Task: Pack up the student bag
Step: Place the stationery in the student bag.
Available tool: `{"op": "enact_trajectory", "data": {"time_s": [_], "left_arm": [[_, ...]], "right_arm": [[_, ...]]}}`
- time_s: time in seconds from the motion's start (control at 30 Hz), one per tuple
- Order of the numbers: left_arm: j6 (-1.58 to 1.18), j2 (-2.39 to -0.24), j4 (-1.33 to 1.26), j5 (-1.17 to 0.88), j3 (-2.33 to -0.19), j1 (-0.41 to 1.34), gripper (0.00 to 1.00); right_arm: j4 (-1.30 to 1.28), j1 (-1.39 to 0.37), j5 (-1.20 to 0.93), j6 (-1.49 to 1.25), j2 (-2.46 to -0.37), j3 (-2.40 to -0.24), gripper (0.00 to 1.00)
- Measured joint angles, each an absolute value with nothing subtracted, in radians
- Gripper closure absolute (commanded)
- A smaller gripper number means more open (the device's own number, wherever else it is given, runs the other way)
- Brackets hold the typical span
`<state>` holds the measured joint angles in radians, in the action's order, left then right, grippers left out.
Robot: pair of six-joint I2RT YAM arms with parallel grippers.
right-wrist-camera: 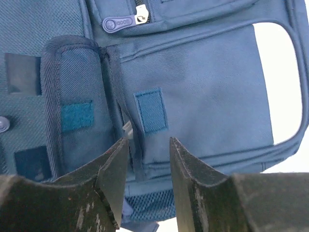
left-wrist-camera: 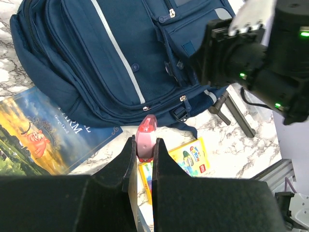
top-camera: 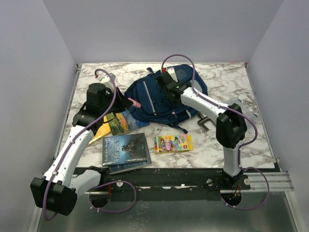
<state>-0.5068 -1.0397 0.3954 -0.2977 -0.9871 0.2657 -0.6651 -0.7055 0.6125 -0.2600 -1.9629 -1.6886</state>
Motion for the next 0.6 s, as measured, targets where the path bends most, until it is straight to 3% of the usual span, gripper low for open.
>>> {"op": "enact_trajectory", "data": {"time_s": [0.3,0.6], "left_arm": [[-0.513,-1.044,0.392,-0.323,-0.987,0.266,1.00],[-0.637,-1.071,0.241,-0.442,-0.919,0.266,1.00]], "right_arm": [[-0.693,-0.705,0.627,-0.186,-2.104,-1.770,0.56],[-0.612,-0.701,0.669,-0.157,-2.117,-1.765,0.83]]}}
